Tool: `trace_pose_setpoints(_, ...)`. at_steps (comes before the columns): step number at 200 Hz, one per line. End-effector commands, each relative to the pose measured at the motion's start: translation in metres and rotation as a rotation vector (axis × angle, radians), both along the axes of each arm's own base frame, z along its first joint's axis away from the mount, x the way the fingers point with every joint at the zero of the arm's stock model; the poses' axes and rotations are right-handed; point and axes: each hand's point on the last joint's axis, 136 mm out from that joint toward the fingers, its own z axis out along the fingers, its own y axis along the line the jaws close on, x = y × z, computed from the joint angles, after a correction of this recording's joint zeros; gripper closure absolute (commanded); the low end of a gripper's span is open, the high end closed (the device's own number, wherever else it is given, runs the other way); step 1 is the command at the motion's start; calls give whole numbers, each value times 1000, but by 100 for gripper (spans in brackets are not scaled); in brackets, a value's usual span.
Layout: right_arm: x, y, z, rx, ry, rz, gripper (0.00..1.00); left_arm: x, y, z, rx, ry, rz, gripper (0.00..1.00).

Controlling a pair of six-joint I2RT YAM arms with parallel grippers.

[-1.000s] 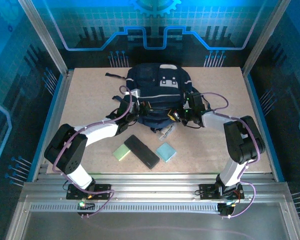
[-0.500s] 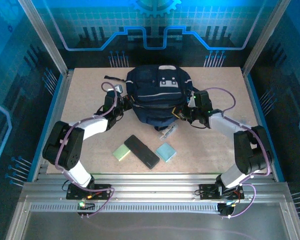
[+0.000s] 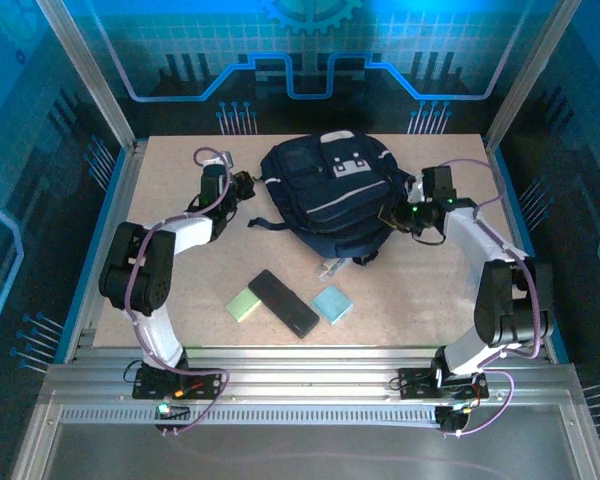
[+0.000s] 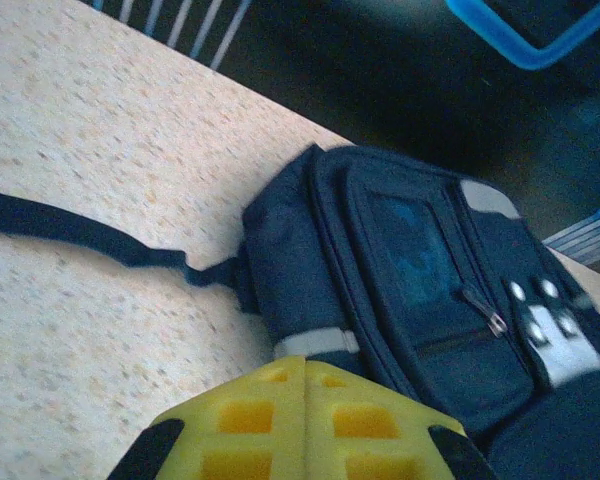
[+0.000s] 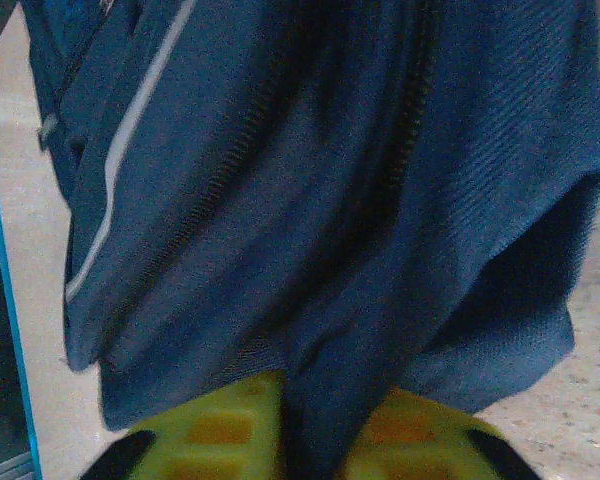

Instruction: Pack the student bag

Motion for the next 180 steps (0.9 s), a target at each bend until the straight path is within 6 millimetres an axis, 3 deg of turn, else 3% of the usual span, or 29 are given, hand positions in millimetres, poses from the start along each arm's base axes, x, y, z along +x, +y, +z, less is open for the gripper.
trace_pose_setpoints(1,12,-31,8,-72,-21,-25,60,-25,-35,3,-107,11,-121,89)
trace_pose_setpoints(25,9,-27,22,-22,-52,-58,47,-49,-59,0,-137,56,-184,66)
trace_pose_setpoints(47,6,-7,31,72,-61,-65,45,-64,-75,3,-133,75,-219,58)
trace_pose_setpoints(82,3,40,19,253,-33,-69,40,-71,-97,17,-126,57,-270,55)
trace_pose_setpoints(107,7,65,2,286,-5,-73,38,-73,-104,20,-104,54,-296,54)
trace_pose_setpoints(131,10,74,-22,303,55,-91,38,-75,-105,20,-105,57,-305,54)
trace_pose_setpoints(158,-2,73,-53,312,136,-141,35,-79,-104,18,-106,66,-309,53)
trace_pose_setpoints(180,-10,75,-55,337,160,-153,33,-81,-104,17,-107,70,-313,53)
